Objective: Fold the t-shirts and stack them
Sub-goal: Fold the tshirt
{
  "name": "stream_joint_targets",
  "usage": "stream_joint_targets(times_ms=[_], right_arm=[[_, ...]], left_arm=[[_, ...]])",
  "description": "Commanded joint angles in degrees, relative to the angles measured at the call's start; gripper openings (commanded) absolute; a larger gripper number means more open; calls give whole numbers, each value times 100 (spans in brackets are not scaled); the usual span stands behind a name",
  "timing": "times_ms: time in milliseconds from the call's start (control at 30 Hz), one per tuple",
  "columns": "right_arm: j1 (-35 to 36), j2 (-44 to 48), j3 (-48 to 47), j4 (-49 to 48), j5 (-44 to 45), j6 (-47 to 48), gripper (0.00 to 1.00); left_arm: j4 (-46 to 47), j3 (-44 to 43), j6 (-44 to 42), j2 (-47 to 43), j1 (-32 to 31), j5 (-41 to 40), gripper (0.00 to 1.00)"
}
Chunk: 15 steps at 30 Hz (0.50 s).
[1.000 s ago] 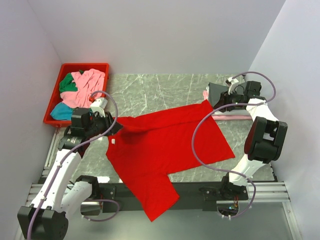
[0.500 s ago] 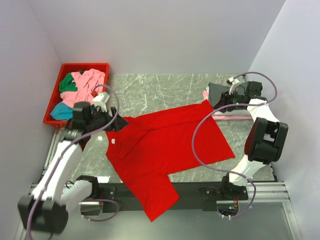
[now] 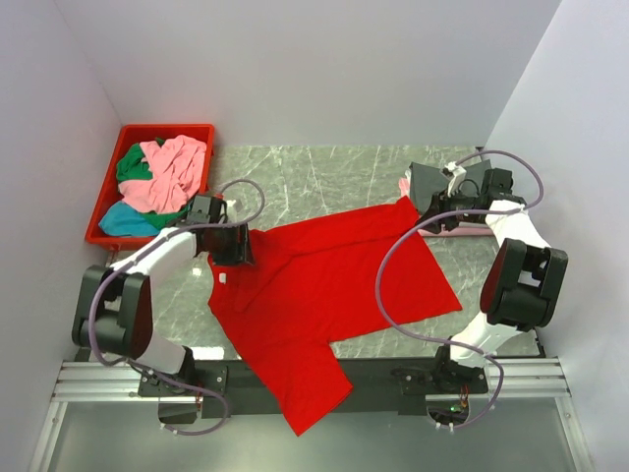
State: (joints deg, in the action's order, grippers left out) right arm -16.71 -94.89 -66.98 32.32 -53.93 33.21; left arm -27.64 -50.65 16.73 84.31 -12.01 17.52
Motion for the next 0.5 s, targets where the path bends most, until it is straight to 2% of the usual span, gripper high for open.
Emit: stream_joint_targets(times_ms=[0, 333, 467], right_arm=[[-25, 331, 71, 179, -284, 168, 57], [-34, 542, 238, 336, -399, 256, 58], [-34, 665, 264, 460, -504, 291, 59]], left_arm=[[48, -296, -21, 173, -135, -556, 56], [-40, -410, -56, 568, -232, -539, 46], [-40, -419, -82, 665, -258, -407, 38]])
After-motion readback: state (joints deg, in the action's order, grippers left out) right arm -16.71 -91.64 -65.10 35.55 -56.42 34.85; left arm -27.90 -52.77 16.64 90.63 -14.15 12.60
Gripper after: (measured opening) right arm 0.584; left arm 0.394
